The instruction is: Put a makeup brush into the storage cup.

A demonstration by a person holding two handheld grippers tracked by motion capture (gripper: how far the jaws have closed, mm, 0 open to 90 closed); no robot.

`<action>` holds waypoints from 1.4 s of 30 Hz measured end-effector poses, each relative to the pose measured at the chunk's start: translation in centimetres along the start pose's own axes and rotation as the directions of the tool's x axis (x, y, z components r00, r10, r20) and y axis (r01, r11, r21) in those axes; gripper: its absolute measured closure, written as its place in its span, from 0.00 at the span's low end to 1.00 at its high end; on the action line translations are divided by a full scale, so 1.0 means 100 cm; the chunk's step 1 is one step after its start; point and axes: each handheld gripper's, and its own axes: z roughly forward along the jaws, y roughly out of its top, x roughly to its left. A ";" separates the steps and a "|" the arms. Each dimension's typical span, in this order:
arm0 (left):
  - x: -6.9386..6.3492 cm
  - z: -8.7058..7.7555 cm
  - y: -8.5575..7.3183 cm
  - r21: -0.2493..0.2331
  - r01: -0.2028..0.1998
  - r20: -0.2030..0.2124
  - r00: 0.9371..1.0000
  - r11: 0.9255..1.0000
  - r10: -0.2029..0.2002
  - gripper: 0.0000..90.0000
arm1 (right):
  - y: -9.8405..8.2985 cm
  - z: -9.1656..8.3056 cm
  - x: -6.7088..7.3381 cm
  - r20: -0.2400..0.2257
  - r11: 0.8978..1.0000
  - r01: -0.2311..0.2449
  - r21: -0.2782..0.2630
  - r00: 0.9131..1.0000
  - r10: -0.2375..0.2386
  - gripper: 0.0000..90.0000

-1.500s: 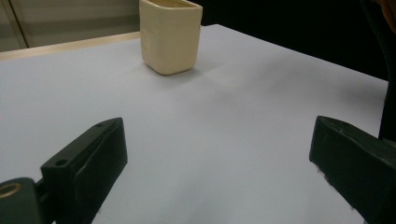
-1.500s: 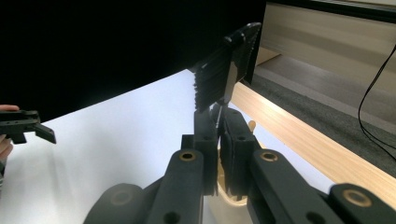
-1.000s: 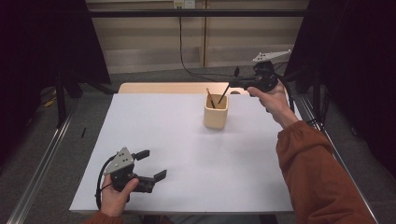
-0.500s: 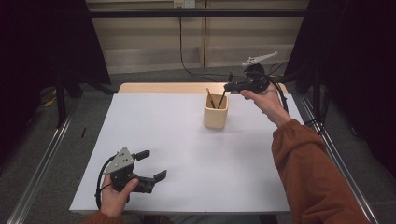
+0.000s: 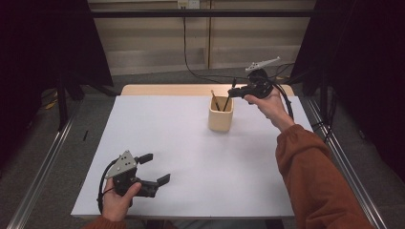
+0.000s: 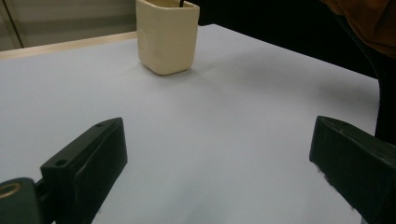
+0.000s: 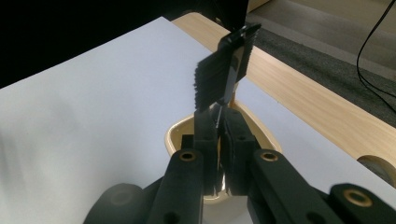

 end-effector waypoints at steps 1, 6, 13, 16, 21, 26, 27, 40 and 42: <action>0.000 0.000 0.000 -0.002 0.003 -0.001 1.000 1.000 -0.003 0.04 | -0.001 0.001 -0.001 -0.001 1.000 -0.004 -0.001 1.000 0.004 0.95; 0.001 0.000 0.000 0.004 0.001 -0.001 1.000 1.000 -0.001 0.04 | -0.005 0.003 -0.002 -0.006 1.000 -0.010 -0.007 1.000 0.010 0.95; 0.001 0.000 0.000 0.005 0.001 0.001 1.000 1.000 -0.001 0.04 | -0.008 0.008 -0.002 -0.008 1.000 -0.016 -0.011 1.000 0.016 0.95; 0.001 0.000 0.000 0.005 0.002 -0.001 1.000 1.000 -0.002 0.04 | -0.010 0.011 -0.004 -0.007 1.000 -0.017 -0.010 1.000 0.017 0.95; 0.001 0.001 0.000 0.010 0.002 -0.003 1.000 1.000 -0.002 0.04 | -0.016 0.013 -0.005 -0.010 0.999 -0.031 -0.021 0.999 0.031 0.95; 0.002 0.003 0.000 0.011 0.003 -0.002 1.000 1.000 -0.003 0.04 | -0.020 0.014 -0.005 -0.012 0.999 -0.036 -0.023 0.999 0.036 0.95; 0.002 0.003 0.000 0.010 0.005 -0.003 1.000 1.000 -0.004 0.04 | -0.020 0.014 -0.006 -0.012 0.999 -0.040 -0.026 0.999 0.040 0.95; 0.002 0.004 0.001 0.008 0.013 -0.004 1.000 1.000 -0.013 0.04 | -0.032 0.017 -0.008 -0.015 0.997 -0.068 -0.035 0.998 0.068 0.85; 0.003 0.004 0.001 0.007 0.012 -0.003 1.000 1.000 -0.012 0.05 | -0.032 0.016 -0.009 -0.016 0.997 -0.071 -0.040 0.997 0.070 0.84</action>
